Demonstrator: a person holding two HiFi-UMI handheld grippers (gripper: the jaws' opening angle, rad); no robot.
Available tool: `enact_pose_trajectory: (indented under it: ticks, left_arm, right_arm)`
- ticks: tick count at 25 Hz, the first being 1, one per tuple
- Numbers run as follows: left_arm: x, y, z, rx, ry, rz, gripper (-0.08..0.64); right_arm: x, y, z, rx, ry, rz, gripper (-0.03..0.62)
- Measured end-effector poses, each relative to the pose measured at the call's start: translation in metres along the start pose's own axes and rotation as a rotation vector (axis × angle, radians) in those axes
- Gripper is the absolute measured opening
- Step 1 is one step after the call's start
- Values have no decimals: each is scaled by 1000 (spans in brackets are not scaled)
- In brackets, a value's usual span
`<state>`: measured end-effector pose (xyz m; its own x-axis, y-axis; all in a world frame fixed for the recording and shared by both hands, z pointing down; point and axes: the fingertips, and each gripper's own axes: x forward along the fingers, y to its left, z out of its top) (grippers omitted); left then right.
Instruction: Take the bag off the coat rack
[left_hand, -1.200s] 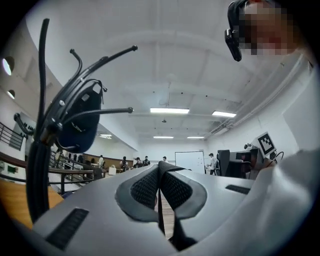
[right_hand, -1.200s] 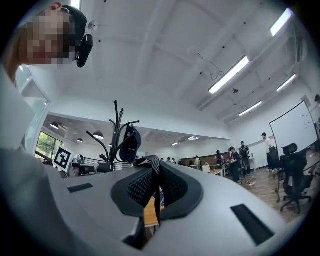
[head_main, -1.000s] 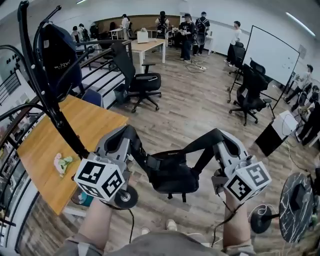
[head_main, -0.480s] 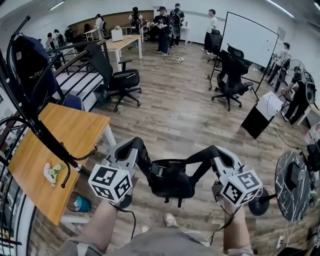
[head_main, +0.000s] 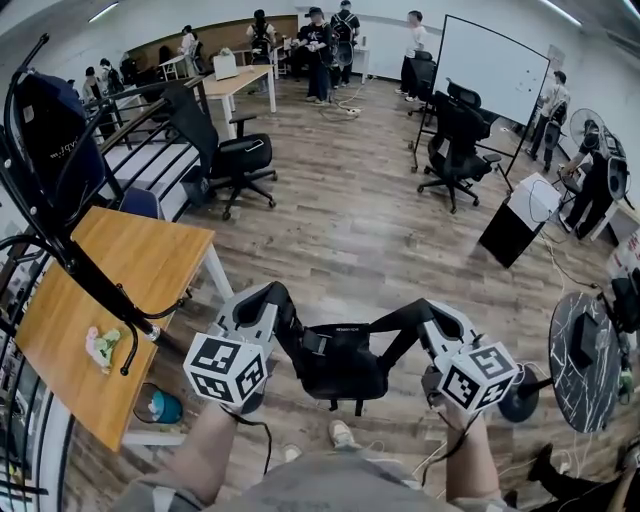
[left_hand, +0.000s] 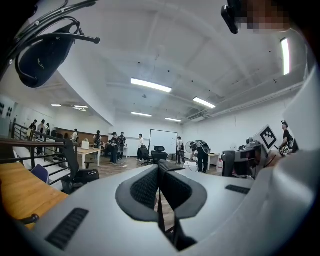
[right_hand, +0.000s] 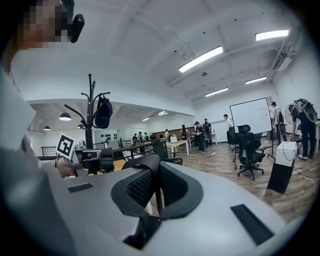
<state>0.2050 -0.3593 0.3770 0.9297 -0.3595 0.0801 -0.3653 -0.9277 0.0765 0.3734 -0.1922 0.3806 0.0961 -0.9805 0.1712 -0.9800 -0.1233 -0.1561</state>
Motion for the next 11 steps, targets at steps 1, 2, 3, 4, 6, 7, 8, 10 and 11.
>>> enact_pose_trajectory:
  ticks: [1, 2, 3, 4, 6, 7, 8, 10, 11]
  left_arm:
    - [-1, 0, 0, 0, -1, 3, 15]
    - [-1, 0, 1, -1, -3, 5, 15]
    - [-2, 0, 1, -1, -4, 7, 15]
    - [-2, 1, 2, -1, -6, 8, 15]
    - [-2, 4, 3, 0, -8, 10, 15]
    - [-2, 5, 3, 1, -8, 12, 15]
    - [-3, 6, 3, 2, -9, 13, 15]
    - [-2, 8, 4, 10, -11, 16, 15]
    - [-2, 9, 5, 14, -12, 17, 15]
  right_arm:
    - [-1, 0, 0, 1, -1, 1, 31]
    - [-1, -1, 0, 2, -2, 3, 31]
    - [-1, -1, 0, 3, -2, 5, 31]
    - [0, -2, 0, 2, -2, 6, 31]
    - [3, -2, 0, -2, -2, 10, 31]
    - [4, -1, 0, -5, -1, 13, 31]
    - [6, 0, 0, -8, 0, 16, 31]
    - [8, 2, 1, -12, 2, 24, 31]
    - [9, 3, 2, -14, 2, 28, 31]
